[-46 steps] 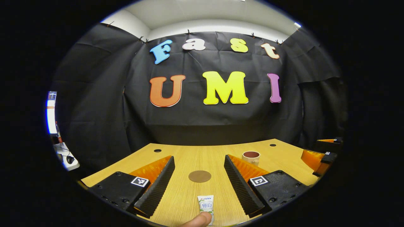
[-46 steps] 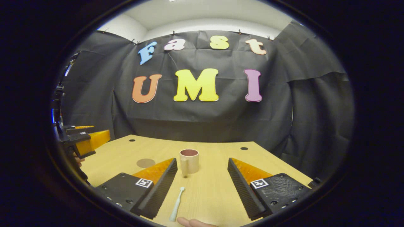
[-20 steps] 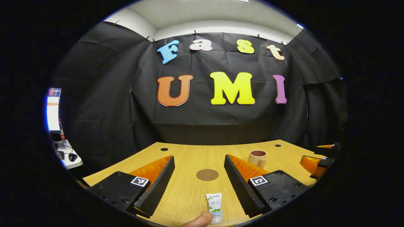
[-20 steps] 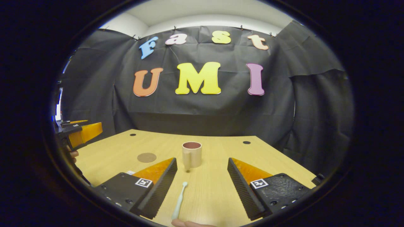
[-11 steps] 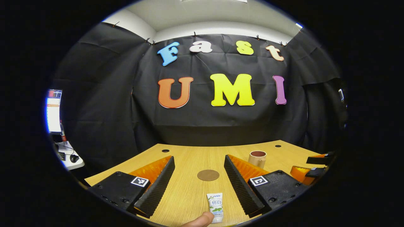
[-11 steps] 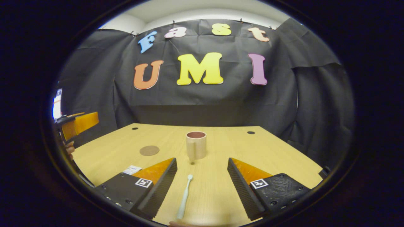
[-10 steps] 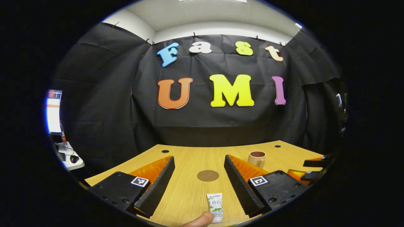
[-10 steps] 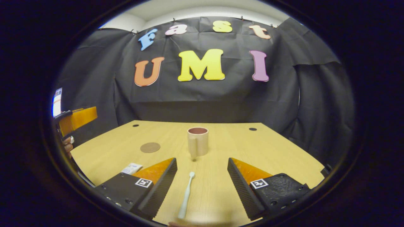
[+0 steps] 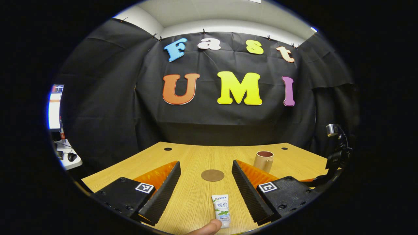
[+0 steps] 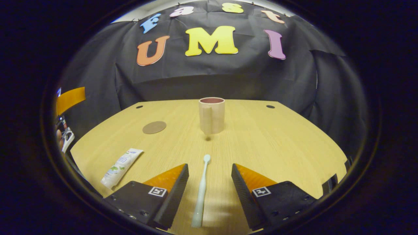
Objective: Put the toothbrush and toothpaste on the desktop into the cup, then pick up the cup and place it on the coaster on the desktop.
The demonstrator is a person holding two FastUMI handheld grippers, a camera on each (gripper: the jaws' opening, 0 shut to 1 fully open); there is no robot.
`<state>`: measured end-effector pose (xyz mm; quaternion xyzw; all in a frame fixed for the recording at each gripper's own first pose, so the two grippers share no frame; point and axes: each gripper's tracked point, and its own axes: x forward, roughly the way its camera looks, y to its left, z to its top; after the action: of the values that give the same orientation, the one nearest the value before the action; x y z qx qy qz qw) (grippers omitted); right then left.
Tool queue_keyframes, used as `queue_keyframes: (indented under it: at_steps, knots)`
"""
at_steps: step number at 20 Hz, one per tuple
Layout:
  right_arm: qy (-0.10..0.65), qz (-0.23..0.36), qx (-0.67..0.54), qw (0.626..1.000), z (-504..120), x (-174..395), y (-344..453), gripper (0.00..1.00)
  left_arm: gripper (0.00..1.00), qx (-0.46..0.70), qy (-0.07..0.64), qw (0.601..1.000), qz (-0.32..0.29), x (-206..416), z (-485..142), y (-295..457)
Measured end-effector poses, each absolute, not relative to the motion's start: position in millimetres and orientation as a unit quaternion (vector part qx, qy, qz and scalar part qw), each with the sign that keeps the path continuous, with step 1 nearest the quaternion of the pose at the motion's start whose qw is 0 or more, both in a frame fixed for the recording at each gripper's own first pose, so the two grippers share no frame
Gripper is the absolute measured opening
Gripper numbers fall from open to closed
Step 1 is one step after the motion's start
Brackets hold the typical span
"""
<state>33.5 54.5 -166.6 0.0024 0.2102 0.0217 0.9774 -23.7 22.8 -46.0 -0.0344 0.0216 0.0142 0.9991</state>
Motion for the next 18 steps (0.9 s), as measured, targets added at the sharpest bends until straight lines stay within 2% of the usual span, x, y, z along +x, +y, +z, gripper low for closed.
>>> queue_keyframes:
  at_steps: [5,6,7,9,15,16,17,18]
  knots:
    - [0.241,0.003,-0.005,0.971,-184.4,44.9,56.6,0.58,1.00,-0.042,0.034,0.998,0.012,-20.7,-58.6,24.2]
    - [0.241,0.001,-0.007,0.971,-182.5,45.8,58.3,0.43,1.00,-0.043,0.037,0.998,0.011,-19.3,-59.5,23.8]
    - [0.244,0.001,-0.010,0.970,-184.7,45.6,59.3,0.35,1.00,-0.044,0.040,0.998,0.010,-19.0,-61.4,23.7]
    - [0.254,-0.002,-0.012,0.967,-187.8,44.9,57.4,0.38,1.00,-0.042,0.047,0.998,0.010,-16.6,-66.9,24.5]
    - [0.270,-0.001,-0.027,0.962,-190.6,48.0,60.2,0.33,1.00,-0.044,0.061,0.997,0.007,-15.4,-76.2,22.5]
    - [0.274,0.001,-0.025,0.961,-190.4,45.6,61.8,0.31,1.00,-0.044,0.063,0.997,0.007,-15.5,-77.6,22.9]
    - [0.274,0.000,-0.022,0.961,-189.5,46.1,62.3,0.23,1.00,-0.044,0.065,0.997,0.006,-15.0,-78.3,21.7]
    - [0.277,0.002,-0.020,0.961,-189.8,46.0,63.0,0.20,1.00,-0.044,0.068,0.997,0.006,-15.6,-80.5,22.0]
